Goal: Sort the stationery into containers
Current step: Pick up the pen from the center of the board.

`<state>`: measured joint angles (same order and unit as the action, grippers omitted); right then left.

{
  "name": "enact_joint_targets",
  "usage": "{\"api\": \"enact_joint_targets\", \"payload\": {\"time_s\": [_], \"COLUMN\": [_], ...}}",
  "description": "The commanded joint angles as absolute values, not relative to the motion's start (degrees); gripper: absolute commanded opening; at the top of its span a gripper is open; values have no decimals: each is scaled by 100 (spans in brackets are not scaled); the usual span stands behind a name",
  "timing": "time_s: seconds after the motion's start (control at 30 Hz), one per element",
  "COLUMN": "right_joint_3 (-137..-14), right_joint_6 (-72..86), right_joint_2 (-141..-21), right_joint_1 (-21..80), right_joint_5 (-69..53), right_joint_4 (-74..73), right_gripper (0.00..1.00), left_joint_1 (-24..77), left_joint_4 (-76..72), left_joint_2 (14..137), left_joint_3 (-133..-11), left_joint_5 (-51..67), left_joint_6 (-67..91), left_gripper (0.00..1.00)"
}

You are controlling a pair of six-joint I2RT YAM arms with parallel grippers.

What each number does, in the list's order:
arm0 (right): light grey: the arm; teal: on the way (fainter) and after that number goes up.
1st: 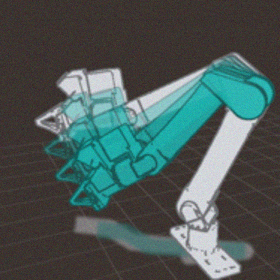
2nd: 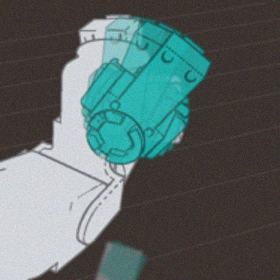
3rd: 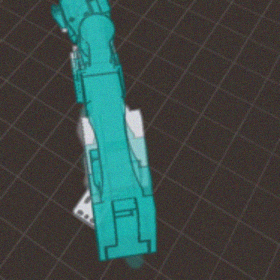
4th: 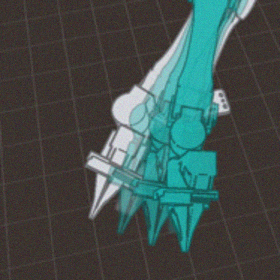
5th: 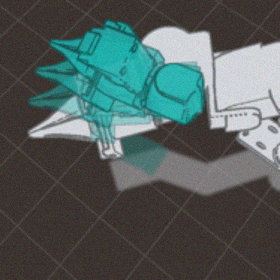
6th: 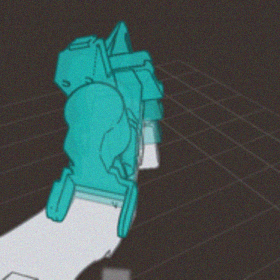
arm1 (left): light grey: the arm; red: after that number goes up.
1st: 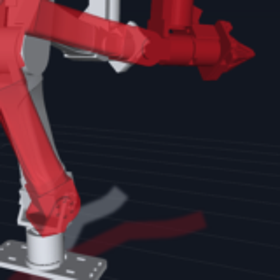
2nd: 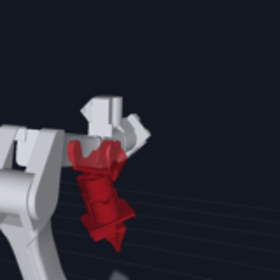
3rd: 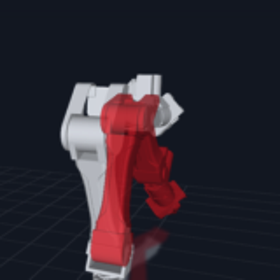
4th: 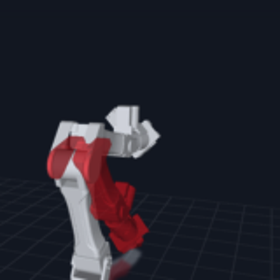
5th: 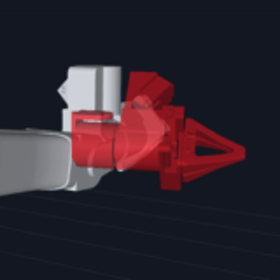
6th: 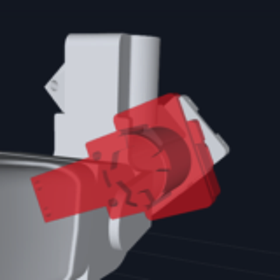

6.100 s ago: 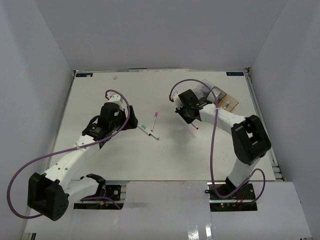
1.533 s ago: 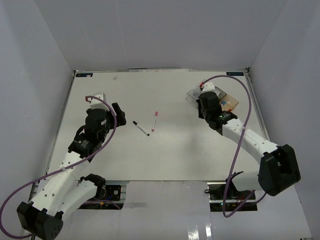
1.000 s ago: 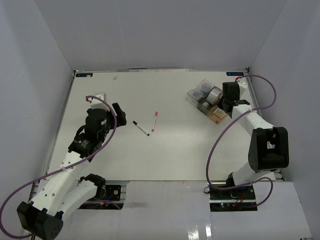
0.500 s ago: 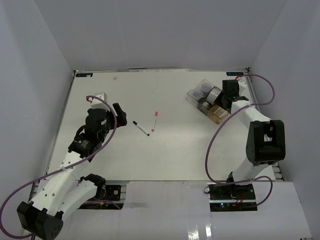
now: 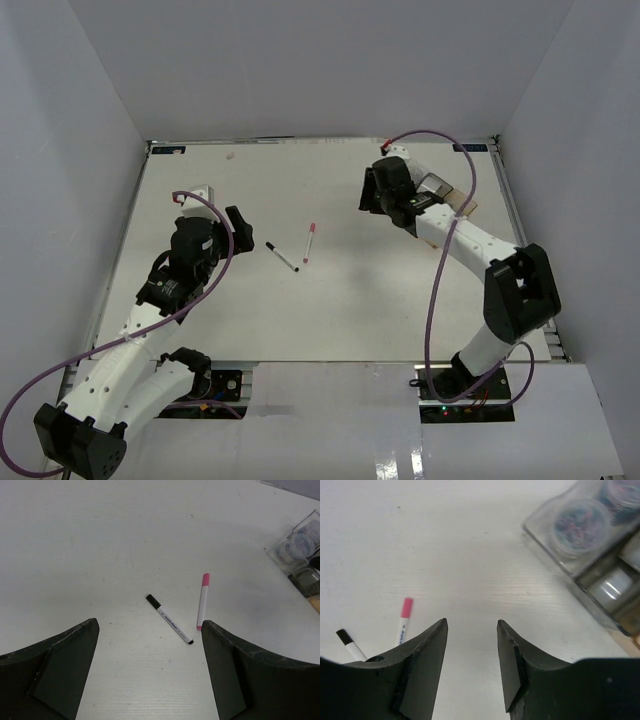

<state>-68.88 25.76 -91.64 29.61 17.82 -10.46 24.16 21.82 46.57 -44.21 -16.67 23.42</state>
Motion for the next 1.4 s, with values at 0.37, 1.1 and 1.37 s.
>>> {"api": "enact_joint_targets", "payload": {"time_s": [0.37,1.1,1.37], "right_joint_3": [-9694,-9053,-8008], "right_joint_6": [2794,3436,3367], "right_joint_2": [-11961,-12586,-11499], "right_joint_1": [4772,5028,4729], "right_joint_5": [2707,3076,3322], "right_joint_4": [-1846,-1898,-1820], "right_gripper": [50,24,8], "left_joint_1": [2391,2382,2382], "left_joint_4": [2109,2101,2100], "left_joint_2": [4561,4579,4605], "left_joint_3": [-4395,-4386,-4386], "left_joint_5": [-1644,-1556,-1538], "left_joint_6": [2391,2399,2400], "left_gripper": [95,95,95]}}
